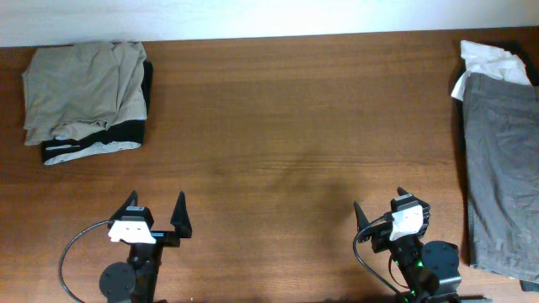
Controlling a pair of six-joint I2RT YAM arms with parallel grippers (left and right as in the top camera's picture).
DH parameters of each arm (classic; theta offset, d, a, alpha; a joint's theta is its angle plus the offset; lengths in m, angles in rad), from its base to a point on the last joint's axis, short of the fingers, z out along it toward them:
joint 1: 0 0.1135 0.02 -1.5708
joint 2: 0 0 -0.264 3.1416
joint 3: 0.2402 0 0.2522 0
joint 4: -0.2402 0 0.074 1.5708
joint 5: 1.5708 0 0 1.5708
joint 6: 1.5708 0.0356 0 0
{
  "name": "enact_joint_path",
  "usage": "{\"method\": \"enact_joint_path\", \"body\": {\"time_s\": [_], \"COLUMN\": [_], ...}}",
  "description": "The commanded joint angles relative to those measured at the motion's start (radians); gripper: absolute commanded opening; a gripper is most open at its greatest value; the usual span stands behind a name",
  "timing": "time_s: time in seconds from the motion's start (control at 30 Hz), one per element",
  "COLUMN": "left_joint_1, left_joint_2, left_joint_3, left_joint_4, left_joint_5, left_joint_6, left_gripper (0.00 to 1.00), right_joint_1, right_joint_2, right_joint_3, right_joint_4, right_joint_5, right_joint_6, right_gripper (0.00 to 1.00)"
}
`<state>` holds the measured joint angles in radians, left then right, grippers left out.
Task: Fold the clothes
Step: 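Move the right gripper toward the grey garment pile at right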
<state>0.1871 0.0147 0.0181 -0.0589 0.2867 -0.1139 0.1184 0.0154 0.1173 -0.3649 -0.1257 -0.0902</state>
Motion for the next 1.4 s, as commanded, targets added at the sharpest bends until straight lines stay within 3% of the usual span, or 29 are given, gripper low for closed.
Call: {"method": "enact_joint_path", "body": {"time_s": [0.0, 0.9, 1.2, 1.37], "left_joint_1": [-0.004, -0.004, -0.004, -0.004], "left_joint_2": [-0.008, -0.008, -0.008, -0.008], "left_joint_3": [-0.008, -0.008, -0.008, -0.008], "left_joint_4": [0.003, 0.003, 0.003, 0.003], "left_joint_5": [-0.003, -0.003, -0.003, -0.003], "left_joint_6": [-0.005, -0.005, -0.005, -0.005], "left_gripper": [0.99, 0.99, 0.99, 0.99], "right_joint_1": [-0.008, -0.008, -0.008, -0.008], "right_joint_2": [-0.012, -0.012, -0.012, -0.012], "right_joint_3": [-0.009, -0.009, -0.009, -0.009], "right_joint_4": [0.005, 0.011, 0.016, 0.124], "right_joint_5": [-0.010, -0.011, -0.288, -0.472], "right_joint_6": [-0.007, -0.006, -0.007, -0.007], "right_gripper": [0.98, 0.99, 0.99, 0.98]}}
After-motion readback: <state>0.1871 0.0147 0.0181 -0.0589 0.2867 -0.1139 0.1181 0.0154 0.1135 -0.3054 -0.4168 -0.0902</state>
